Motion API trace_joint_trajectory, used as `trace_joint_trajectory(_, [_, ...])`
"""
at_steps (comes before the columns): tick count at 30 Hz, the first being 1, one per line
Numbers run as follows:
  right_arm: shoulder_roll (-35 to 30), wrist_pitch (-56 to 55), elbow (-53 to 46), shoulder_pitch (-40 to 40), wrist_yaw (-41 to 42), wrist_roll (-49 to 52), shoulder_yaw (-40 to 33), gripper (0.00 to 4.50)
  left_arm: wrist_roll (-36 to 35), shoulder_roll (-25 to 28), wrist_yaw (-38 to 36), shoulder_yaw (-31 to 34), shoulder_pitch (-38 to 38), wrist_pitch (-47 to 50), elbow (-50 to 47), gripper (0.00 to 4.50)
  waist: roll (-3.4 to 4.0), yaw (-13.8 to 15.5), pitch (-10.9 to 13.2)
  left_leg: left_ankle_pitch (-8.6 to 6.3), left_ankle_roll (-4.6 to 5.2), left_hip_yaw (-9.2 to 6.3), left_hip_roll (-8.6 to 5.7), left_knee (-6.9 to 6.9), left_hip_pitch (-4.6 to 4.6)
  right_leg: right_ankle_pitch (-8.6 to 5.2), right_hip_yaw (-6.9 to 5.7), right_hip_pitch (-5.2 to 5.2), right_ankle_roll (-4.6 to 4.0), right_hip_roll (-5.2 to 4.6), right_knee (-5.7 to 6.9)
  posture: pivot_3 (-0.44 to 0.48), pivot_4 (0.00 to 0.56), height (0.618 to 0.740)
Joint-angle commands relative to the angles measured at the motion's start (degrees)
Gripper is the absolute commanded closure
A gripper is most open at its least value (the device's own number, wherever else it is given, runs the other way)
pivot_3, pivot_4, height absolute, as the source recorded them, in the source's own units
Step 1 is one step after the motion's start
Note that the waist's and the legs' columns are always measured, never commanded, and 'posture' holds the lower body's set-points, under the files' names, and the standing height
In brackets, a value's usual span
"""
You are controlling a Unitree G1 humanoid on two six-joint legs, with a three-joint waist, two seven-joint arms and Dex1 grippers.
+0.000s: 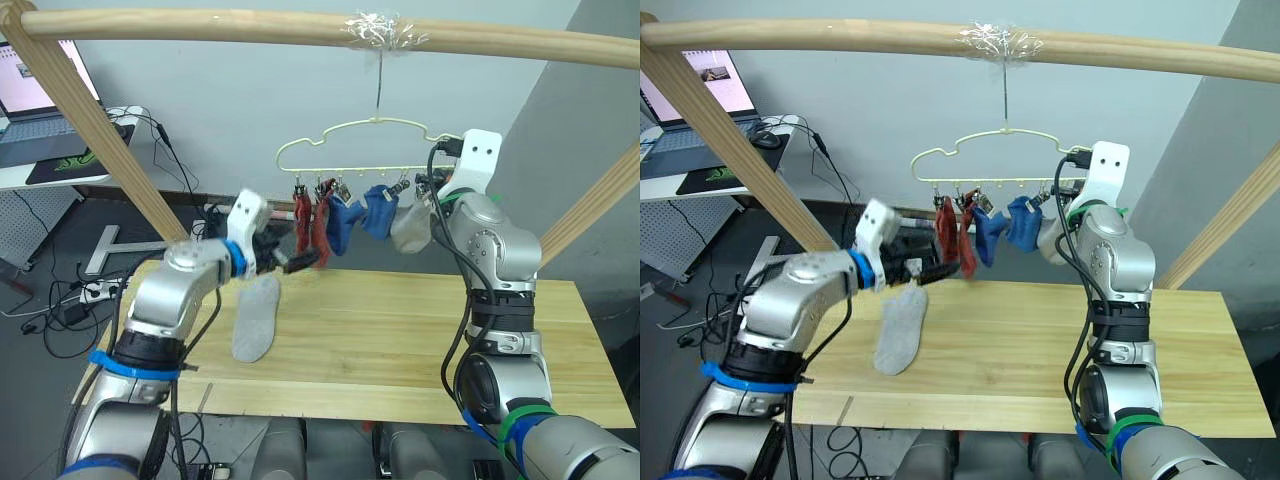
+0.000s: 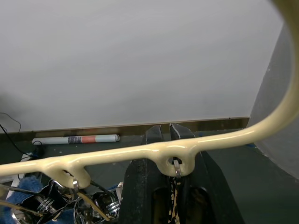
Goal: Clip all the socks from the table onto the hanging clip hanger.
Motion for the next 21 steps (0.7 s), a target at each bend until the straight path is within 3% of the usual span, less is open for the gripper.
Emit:
trace_joint_trajectory(1, [-0.3, -0.2, -1.7, -1.9, 0.0, 0.6, 0.0, 4.46, 4.2, 0.6, 1.9, 0.9, 1.3, -5.8, 4.9, 0.00, 0.00, 0.1, 0.0, 0.00, 0.00, 0.00, 0.00, 0.00, 0.00, 0.00, 0.00, 0.00, 0.00, 0.00, -0.01, 0.191, 0.153, 0.740])
trace_joint_trajectory(11, [-0.4, 0.8, -2.8, -1.6, 0.1, 0.9, 0.1, 4.46, 10.2, -1.0, 4.7, 1.7, -0.2, -15.3, 24.4, 0.00, 0.00, 0.2, 0.0, 0.00, 0.00, 0.01, 0.00, -0.03, -0.01, 0.00, -0.02, 0.00, 0.00, -0.01, -0.03, 0.177, 0.156, 0.740])
trace_joint_trajectory(21, [-0.7, 1.4, -3.5, -1.5, 0.0, 1.0, 0.1, 4.46, 16.8, -4.1, 3.2, -2.8, -5.1, -15.7, 39.2, 0.00, 0.00, 0.1, 0.0, 0.00, 0.00, 0.02, -0.01, -0.03, -0.01, 0.00, -0.02, 0.00, 0.00, -0.01, -0.04, 0.166, 0.160, 0.740])
